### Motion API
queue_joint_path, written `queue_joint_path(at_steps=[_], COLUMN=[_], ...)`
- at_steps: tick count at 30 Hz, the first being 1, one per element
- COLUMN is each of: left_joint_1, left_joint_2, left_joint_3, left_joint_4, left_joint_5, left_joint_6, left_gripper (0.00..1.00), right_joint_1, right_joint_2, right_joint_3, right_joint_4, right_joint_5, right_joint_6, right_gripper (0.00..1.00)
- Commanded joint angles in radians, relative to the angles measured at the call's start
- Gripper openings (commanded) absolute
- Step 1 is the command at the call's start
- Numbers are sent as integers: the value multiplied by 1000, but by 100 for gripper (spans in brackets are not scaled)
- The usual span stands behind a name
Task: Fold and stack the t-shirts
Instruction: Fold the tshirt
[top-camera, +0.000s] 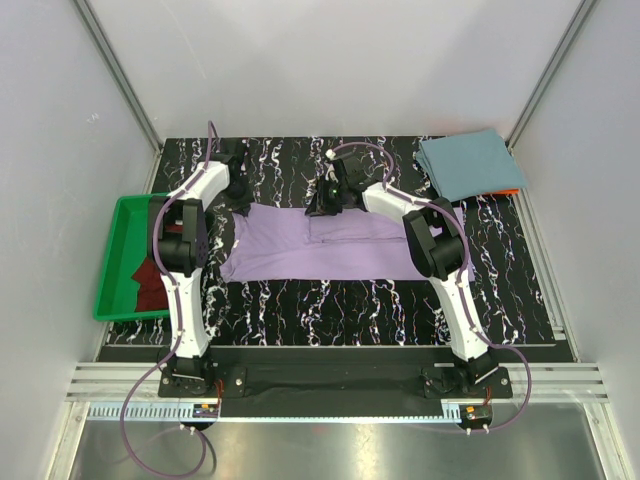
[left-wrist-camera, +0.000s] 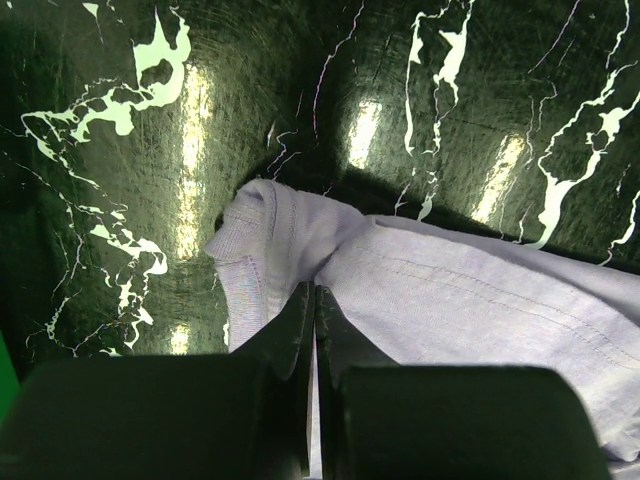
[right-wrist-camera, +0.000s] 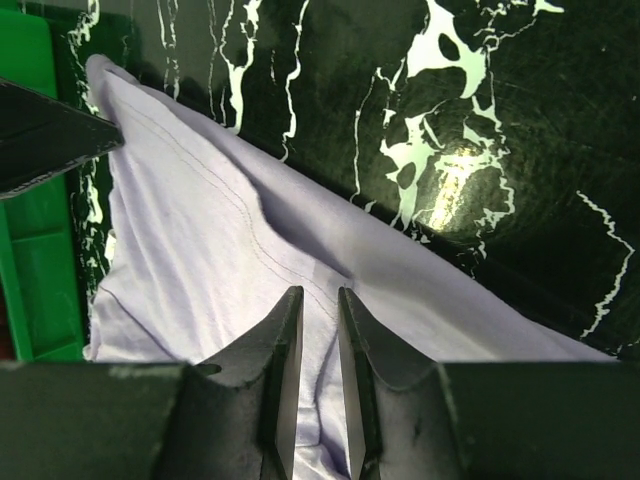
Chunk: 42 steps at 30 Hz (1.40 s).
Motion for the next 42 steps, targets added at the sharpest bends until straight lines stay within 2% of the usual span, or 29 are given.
queue_joint_path(at_steps=[1, 21, 23, 24, 27, 34, 37, 38, 40, 42], left_joint_1=[1, 1, 1, 1, 1, 1, 3, 3, 1, 1], left_joint_2=[-6, 8, 9, 11, 14, 41, 49, 52, 49, 20], left_joint_3=[42, 37, 36, 36, 39, 94, 117, 124, 135, 134], left_joint_4=[15, 21, 23, 24, 26, 3, -8, -12, -20, -23], left_joint_5=[-23, -19, -17, -17, -23, -57, -59, -53, -42, -42], left_joint_6=[-3, -14, -14, -14, -14, -19, -23, -22, -23, -22], left_gripper=[0, 0, 0, 0, 0, 0, 0, 0, 12, 32], right_joint_1=[-1, 34, 36, 37, 36, 36, 34, 36, 36, 36], right_joint_2=[-12, 60, 60, 57, 52, -11, -5, 0, 6, -4], right_joint_3=[15, 158, 159, 161, 161, 115, 130, 138, 150, 127], right_joint_4=[32, -145, -144, -139, -139, -112, -127, -133, -142, -132], right_joint_5=[-20, 111, 111, 112, 134, 241, 237, 223, 197, 188], right_joint_6=[22, -15, -15, -14, -20, -64, -75, -73, -64, -54], right_gripper=[28, 28, 23, 14, 0, 0, 0, 7, 16, 25])
